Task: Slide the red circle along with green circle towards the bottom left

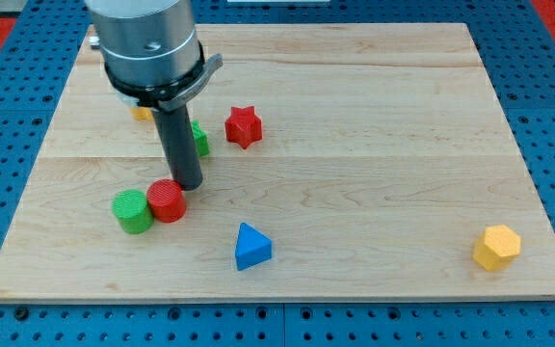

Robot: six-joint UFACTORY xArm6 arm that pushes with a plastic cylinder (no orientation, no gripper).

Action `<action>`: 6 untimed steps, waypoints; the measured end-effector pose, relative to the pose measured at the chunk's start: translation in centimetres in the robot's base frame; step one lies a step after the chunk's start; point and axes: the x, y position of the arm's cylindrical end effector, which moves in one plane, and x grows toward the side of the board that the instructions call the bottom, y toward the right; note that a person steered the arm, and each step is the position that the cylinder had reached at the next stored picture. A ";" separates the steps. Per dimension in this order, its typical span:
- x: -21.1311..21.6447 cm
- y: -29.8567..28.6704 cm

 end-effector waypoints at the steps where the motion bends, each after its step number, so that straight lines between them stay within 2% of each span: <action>1: 1.9 -1.7; 3: 3.2 2.0; 4: 5.4 -0.2; 6: 5.6 -4.1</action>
